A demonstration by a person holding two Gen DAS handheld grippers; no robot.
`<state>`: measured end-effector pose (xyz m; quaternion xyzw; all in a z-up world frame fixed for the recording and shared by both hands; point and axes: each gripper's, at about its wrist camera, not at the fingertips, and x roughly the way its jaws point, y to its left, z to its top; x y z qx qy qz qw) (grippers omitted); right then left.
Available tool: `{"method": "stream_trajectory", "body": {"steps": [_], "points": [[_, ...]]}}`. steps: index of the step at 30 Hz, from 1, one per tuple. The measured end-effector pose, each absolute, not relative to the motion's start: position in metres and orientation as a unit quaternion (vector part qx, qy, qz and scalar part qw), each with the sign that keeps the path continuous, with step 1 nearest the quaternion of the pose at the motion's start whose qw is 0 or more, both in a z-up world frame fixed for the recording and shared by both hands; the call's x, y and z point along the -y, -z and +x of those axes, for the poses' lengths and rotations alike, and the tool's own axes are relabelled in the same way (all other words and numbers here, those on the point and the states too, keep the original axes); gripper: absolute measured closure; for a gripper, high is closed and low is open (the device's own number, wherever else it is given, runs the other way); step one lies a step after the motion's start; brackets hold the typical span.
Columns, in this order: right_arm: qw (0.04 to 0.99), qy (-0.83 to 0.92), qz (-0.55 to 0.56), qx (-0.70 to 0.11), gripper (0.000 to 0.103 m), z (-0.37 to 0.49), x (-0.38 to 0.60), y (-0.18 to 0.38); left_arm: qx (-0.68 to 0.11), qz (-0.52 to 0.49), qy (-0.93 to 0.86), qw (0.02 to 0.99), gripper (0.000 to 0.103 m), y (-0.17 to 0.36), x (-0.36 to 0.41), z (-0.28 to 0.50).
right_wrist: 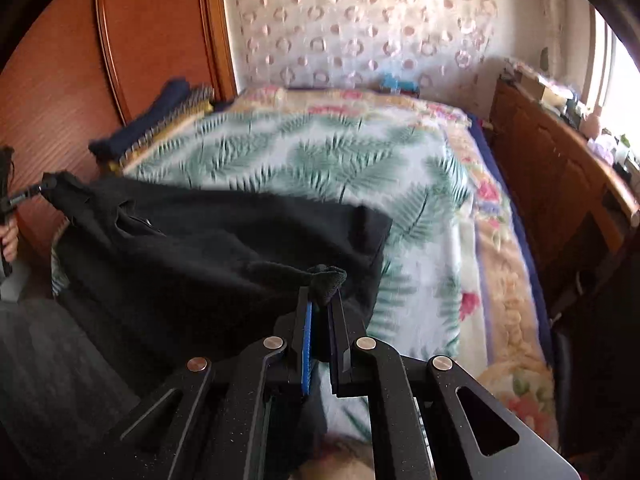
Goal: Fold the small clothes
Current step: 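Lift and fold the T-shirt with both grippers toward each other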
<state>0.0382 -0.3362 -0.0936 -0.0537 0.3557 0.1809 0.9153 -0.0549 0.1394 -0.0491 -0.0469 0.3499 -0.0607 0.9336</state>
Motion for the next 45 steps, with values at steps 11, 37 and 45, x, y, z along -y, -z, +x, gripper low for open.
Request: {"method": "stream_trajectory", "body": {"steps": [11,37,45], "points": [[0.927,-0.158,-0.077,-0.333,0.055,0.053,0.327,0.072,-0.346,-0.028,0.053,0.936,0.039,0.042,-0.147,-0.028],[0.914,-0.164,-0.059,-0.367,0.041,0.148,0.295,0.102,-0.447,-0.011,0.084,0.890,0.045,0.101,-0.135,0.063],[0.910,-0.154,-0.057,-0.382,0.041,0.156,0.302,0.107,-0.457,-0.020,0.095,0.884,0.053,0.112,-0.131,0.062]]}}
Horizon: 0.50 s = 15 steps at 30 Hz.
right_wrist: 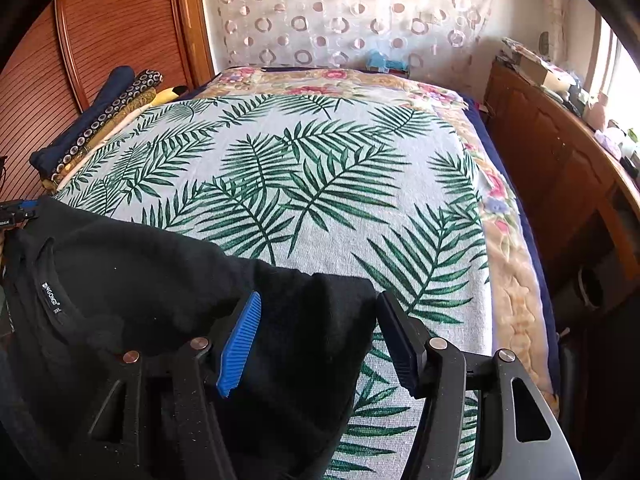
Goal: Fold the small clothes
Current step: 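Lift and fold the T-shirt with both grippers toward each other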
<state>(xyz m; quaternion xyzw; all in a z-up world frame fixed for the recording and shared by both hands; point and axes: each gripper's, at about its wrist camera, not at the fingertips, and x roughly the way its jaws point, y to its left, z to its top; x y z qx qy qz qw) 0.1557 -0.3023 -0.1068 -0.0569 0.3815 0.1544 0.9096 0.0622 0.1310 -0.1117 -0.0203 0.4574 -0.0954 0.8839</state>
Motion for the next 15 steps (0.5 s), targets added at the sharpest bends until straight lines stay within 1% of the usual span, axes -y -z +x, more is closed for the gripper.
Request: {"method": "stream_trajectory", "body": {"steps": [3,14,15], "points": [[0.905,-0.158,-0.055,-0.391,0.041,0.157,0.303,0.110,-0.457,-0.018,0.097,0.884,0.055,0.112,-0.128,0.061],[0.900,-0.156,-0.041,-0.404,0.041,0.167,0.310,0.109,-0.457,-0.013,0.090,0.885,0.055,0.110,-0.120,0.065],[0.900,-0.156,-0.044,-0.404,0.041,0.166,0.309,0.109,-0.456,-0.012,0.092,0.885,0.058,0.110,-0.118,0.064]]}}
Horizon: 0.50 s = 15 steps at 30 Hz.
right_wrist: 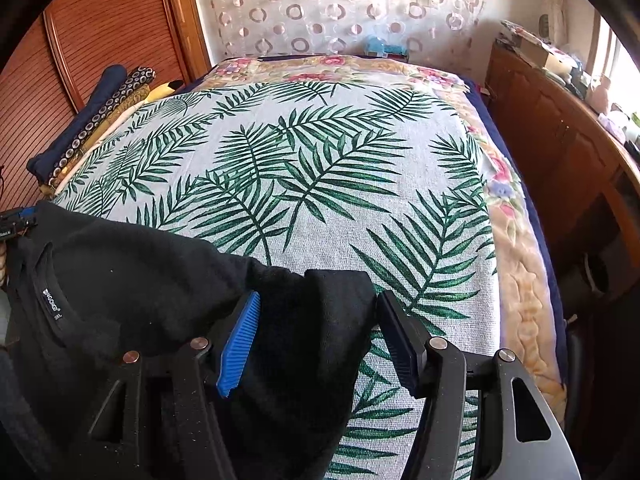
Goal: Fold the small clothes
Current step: 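Lift and fold the T-shirt with both grippers toward each other, then raise the black T-shirt high with both grippers, holding its edges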
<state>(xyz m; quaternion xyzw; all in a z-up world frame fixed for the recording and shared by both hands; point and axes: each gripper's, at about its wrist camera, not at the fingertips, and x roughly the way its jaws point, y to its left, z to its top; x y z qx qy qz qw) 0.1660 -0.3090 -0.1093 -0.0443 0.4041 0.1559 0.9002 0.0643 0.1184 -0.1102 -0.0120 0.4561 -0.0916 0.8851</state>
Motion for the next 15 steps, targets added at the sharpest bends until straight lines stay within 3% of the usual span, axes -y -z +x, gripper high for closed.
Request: {"method": "stream_trajectory", "body": {"steps": [1,2,3,4,8,15], "points": [[0.900,-0.157,-0.049,-0.404,0.043,0.164,0.307,0.110,-0.455,-0.013,0.097,0.885,0.064,0.110,-0.117,0.064],[0.899,-0.162,-0.052,-0.403,0.058,0.162,0.305,0.110,-0.456,-0.020,0.108,0.883,0.078,0.110,-0.116,0.063],[0.898,-0.174,-0.053,-0.401,0.066,0.160,0.304,0.109,-0.456,-0.026,0.117,0.882,0.086,0.109,-0.114,0.062],[0.895,-0.185,-0.053,-0.403,0.082,0.157,0.301,0.109,-0.453,-0.023,0.114,0.884,0.088,0.108,-0.112,0.060],[0.895,-0.208,-0.046,-0.391,0.087,0.140,0.299,0.105,-0.419,-0.030,0.120,0.899,0.094,0.091,-0.104,0.041],[0.935,-0.204,0.001,-0.291,0.088,0.069,0.322,0.039,-0.290,-0.086,0.153,0.941,0.094,-0.002,-0.105,-0.021]]}}
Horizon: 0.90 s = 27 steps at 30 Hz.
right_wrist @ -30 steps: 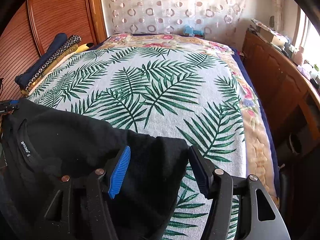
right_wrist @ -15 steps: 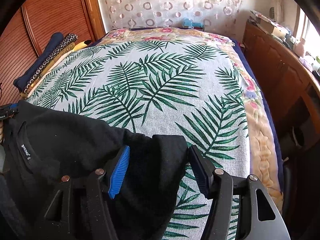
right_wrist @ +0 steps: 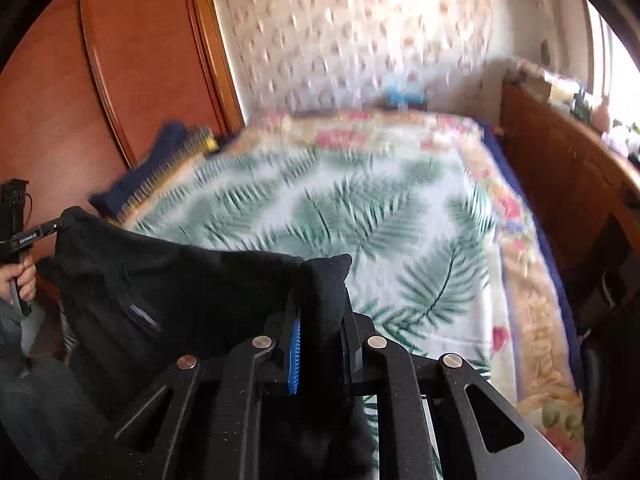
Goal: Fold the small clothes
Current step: 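Raise the black T-shirt high with both grippers, holding its edges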
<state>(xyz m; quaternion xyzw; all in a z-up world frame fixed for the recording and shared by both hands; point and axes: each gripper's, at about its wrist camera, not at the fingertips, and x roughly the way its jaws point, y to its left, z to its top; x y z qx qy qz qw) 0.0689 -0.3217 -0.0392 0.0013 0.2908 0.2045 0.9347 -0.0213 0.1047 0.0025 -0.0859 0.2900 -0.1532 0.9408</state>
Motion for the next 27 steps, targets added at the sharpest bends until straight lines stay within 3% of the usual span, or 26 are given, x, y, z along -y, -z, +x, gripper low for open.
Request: {"method": "stream_trajectory", "body": {"steps": [14,27], "points": [[0.970,-0.206,-0.020,-0.132,0.089,-0.055,0.354,-0.113,-0.145,-0.034,0.181,0.972,0.094,-0.143,-0.100,-0.077],[0.979,-0.188,-0.070,-0.021,0.089,-0.132,0.375,-0.216,-0.045,-0.001,0.155,0.987,0.094,-0.228,-0.117,-0.089]]}}
